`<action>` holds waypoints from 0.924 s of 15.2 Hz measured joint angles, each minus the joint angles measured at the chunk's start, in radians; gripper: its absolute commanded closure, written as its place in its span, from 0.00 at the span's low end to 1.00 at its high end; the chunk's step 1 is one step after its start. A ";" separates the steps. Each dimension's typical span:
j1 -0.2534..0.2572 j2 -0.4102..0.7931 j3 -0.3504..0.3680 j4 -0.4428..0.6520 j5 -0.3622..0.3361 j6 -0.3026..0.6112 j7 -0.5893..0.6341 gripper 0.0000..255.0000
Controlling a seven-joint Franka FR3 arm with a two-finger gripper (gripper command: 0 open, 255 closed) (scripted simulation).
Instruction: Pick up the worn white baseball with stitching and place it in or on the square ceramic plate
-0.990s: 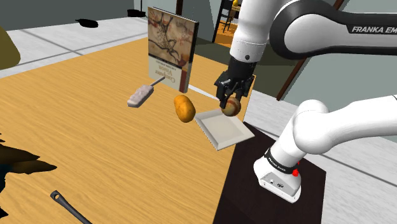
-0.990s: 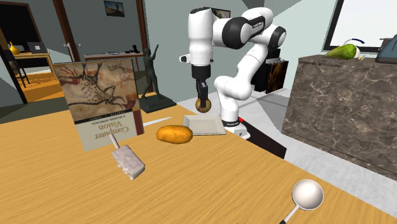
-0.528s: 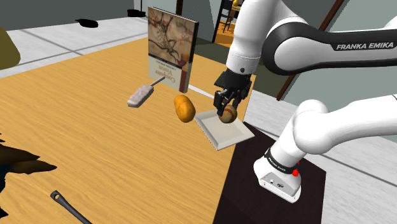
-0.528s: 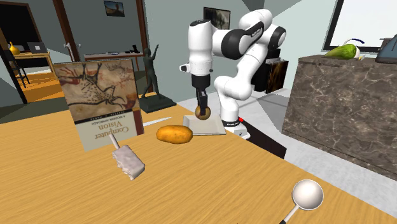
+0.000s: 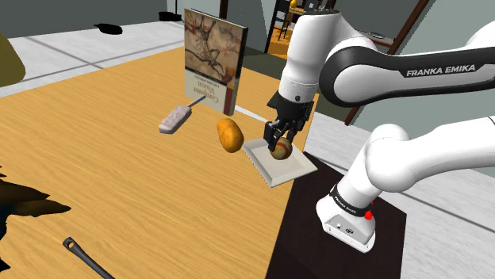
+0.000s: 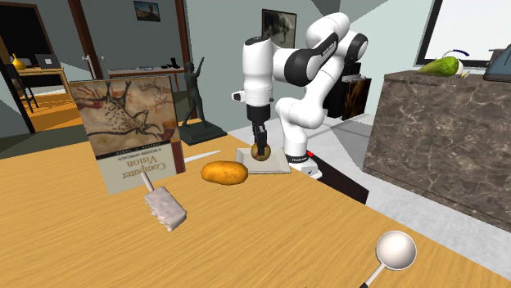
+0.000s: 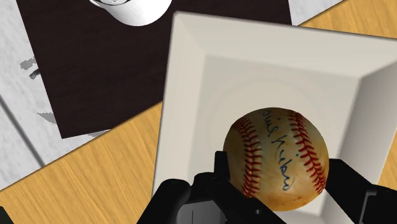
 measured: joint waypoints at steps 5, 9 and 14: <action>0.000 0.000 0.000 -0.001 0.000 0.001 0.000 0.00; 0.000 0.001 0.000 -0.001 0.000 0.002 0.000 0.00; -0.009 -0.009 -0.022 0.105 -0.021 -0.112 0.003 0.00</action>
